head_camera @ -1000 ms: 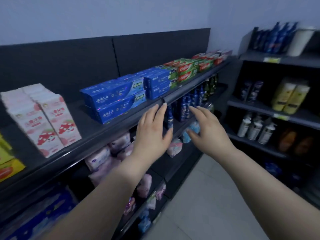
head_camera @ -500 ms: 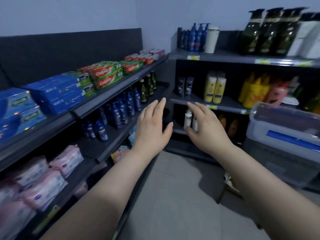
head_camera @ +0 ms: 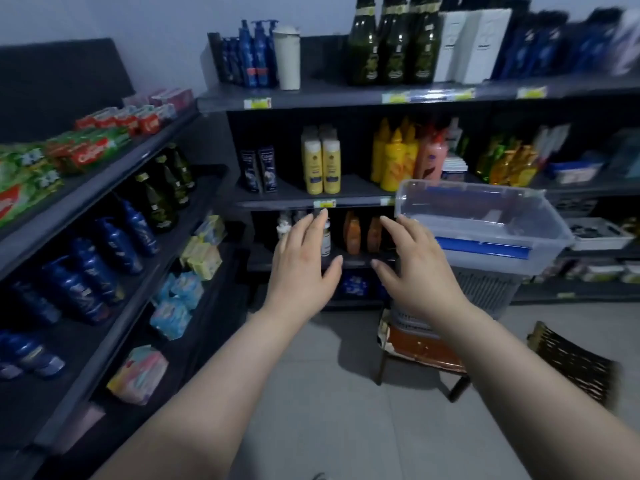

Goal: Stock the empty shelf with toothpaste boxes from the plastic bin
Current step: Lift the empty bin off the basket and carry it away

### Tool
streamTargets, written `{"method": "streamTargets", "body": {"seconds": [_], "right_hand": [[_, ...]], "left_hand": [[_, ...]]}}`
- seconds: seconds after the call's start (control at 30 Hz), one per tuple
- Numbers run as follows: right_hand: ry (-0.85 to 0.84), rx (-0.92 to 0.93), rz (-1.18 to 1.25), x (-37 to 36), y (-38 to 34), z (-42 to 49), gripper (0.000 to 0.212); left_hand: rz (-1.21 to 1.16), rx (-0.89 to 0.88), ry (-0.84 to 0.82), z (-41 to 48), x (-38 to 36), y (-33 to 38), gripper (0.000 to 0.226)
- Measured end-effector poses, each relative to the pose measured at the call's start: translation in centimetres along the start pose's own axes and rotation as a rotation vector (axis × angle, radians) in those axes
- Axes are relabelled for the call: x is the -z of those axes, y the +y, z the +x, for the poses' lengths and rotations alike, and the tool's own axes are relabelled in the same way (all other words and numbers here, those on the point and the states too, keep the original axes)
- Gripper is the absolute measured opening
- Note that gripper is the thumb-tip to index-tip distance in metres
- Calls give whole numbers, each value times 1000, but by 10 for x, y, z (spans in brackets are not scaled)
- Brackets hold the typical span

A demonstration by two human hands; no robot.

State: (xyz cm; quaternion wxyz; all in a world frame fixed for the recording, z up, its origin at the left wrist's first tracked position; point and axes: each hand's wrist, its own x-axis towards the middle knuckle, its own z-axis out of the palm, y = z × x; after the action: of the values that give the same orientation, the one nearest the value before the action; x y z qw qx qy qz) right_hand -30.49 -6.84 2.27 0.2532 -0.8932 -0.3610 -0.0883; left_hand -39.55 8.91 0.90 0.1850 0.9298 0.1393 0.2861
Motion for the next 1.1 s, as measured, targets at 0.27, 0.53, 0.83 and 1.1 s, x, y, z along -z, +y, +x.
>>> {"method": "streamTargets", "body": {"seconds": [0.27,0.53,0.83,1.1], "right_hand": [[54,-255,-67,-9,72,39,68],[83,-454,-128,-23,137,48,69],[121,-565,-119,-18,256,90,69],[71,-551,-162,-6,391,149,71]], "left_hand": [[-117,-151,-149,87,-77,-2,68],[-184,-218,-279,139,-149,1,69],[-156,-180,-351,205,-244,21,69],[0,22,-379,273,-333,38,71]]}}
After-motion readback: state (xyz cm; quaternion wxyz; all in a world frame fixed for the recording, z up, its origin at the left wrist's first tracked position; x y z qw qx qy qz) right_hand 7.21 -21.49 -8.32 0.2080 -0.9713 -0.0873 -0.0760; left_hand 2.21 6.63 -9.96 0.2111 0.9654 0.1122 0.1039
